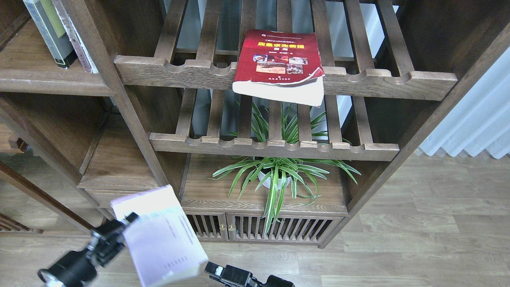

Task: Organize books on shelf
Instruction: 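Carry the white book with the left gripper onto the side shelf section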

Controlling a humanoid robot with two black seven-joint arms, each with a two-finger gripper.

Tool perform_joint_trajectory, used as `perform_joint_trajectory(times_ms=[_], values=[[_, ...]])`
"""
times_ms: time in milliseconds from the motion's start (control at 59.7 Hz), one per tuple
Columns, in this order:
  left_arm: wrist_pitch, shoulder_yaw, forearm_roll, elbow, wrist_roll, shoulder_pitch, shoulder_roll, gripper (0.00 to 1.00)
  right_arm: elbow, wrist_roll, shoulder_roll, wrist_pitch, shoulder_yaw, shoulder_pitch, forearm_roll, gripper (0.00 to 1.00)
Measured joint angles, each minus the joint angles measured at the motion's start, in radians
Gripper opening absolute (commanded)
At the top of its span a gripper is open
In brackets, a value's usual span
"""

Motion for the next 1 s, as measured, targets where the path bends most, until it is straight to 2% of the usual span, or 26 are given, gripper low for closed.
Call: perform_joint_trajectory(times_ms=[151, 301, 435, 502, 619, 753, 1004], values=[[0.0, -0.15, 0.0, -0.04, -0.002, 0.025, 0.077, 0.21, -0.004, 0.0, 0.0, 0.0, 0.004, 0.0, -0.001, 0.99], [0.0, -0.329, 0.001, -0.114, 0.009, 0.045, 0.145, 0.16, -0.006, 0.0, 0.0, 0.0, 0.005, -0.001, -0.004, 0.99], [0.0, -0.51, 0.002, -0.124, 0.015, 0.049, 0.215, 0.09, -0.007, 0.0, 0.0, 0.0, 0.006, -0.005, -0.005, 0.99], [0.0, -0.6, 0.004, -0.117, 0.028, 0.05, 0.235, 0.08, -0.008, 0.0, 0.0, 0.0, 0.006, -0.006, -0.005, 0.99], [0.0, -0.728, 0.022, -0.101, 0.088, 0.05, 0.251, 0.06, -0.009, 0.0, 0.0, 0.0, 0.007, -0.006, -0.005, 0.99], [0.0, -0.811, 0.097, -0.06, 0.141, 0.045, 0.258, 0.06, -0.009, 0.0, 0.0, 0.0, 0.007, -0.007, -0.005, 0.99], [0.0, -0.933, 0.293, 0.078, 0.153, -0.05, 0.25, 0.07, -0.009, 0.0, 0.0, 0.0, 0.007, -0.008, -0.006, 0.99]])
